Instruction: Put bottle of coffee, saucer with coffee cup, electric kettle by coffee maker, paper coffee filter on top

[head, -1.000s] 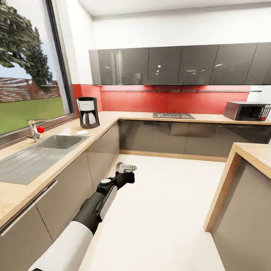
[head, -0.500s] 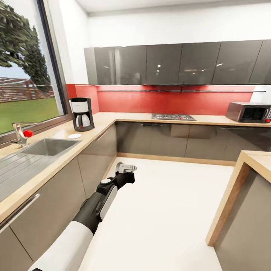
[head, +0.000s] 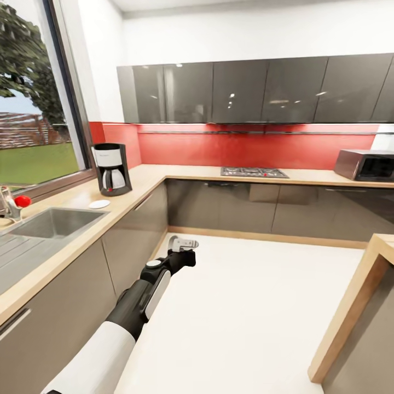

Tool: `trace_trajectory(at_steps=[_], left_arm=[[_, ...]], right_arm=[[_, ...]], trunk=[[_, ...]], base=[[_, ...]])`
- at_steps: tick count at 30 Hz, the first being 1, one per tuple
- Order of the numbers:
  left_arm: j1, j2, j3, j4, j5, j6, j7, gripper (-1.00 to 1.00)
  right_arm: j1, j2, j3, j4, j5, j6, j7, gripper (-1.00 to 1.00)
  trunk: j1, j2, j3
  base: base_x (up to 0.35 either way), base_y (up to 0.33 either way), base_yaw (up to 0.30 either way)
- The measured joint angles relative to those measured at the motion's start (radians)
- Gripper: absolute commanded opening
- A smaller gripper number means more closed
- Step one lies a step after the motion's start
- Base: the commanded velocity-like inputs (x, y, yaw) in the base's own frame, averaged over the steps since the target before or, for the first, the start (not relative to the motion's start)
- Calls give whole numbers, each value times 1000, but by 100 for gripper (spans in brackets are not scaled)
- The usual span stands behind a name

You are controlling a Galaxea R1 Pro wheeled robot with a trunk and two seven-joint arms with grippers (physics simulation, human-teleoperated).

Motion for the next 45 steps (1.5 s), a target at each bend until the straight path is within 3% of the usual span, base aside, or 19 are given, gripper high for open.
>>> trace_trajectory(at_steps=[45], left_arm=[[0,0,0,0,-1,0,0,-100]], right_arm=[[0,0,0,0,0,-1,0,100]], trunk=[[0,0,0]], base=[[328,-23,0]])
